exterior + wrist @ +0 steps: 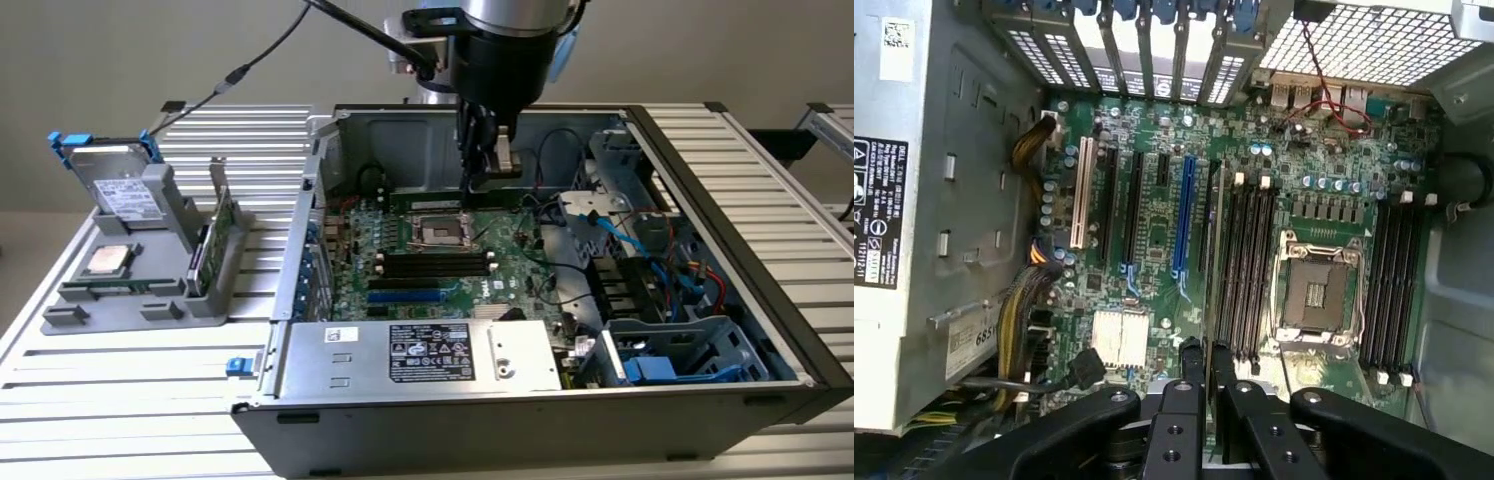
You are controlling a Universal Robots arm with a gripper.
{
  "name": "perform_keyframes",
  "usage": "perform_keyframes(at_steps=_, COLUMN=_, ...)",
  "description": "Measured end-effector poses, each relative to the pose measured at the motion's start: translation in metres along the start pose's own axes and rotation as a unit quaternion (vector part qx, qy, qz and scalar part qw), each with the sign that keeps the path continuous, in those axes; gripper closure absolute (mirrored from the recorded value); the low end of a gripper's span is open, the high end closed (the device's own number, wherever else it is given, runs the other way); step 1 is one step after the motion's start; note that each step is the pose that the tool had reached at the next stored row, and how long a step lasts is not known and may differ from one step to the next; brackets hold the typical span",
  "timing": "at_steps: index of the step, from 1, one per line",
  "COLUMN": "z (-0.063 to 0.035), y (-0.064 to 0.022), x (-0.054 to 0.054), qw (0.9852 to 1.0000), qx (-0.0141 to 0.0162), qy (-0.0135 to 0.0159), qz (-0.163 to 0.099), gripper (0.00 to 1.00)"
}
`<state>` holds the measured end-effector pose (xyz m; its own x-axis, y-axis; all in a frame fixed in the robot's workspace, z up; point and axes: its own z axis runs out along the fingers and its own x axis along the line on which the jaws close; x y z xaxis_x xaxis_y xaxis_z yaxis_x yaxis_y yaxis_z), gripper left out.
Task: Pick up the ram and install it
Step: 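Pick up the ram and move it above insertion slot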
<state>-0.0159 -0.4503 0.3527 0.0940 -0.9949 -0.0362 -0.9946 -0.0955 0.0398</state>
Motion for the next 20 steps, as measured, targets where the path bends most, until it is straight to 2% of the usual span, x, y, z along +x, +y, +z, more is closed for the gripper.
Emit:
perform_keyframes(at_steps=5, z=0.0091, y=-0.0029, x=-0.004, qw=1.0, qx=-0.0005, qy=-0.0002, qz=0.004, gripper=0.87)
perform_keyframes(at_steps=10, z=0.0181, y=-0.004, x=-0.01, qw=1.0, qx=-0.0026, qy=-0.0005, qz=0.006, gripper=0.87)
perform_keyframes(at_steps=15, z=0.0246, y=-0.0047, x=-0.014, qw=0.9999, qx=-0.0073, qy=0.0, qz=0.009, gripper=0.87)
perform_keyframes(at_steps=20, z=0.0296, y=-0.0052, x=-0.018, qw=0.9998, qx=-0.0129, qy=0.0025, qz=0.012, gripper=0.87)
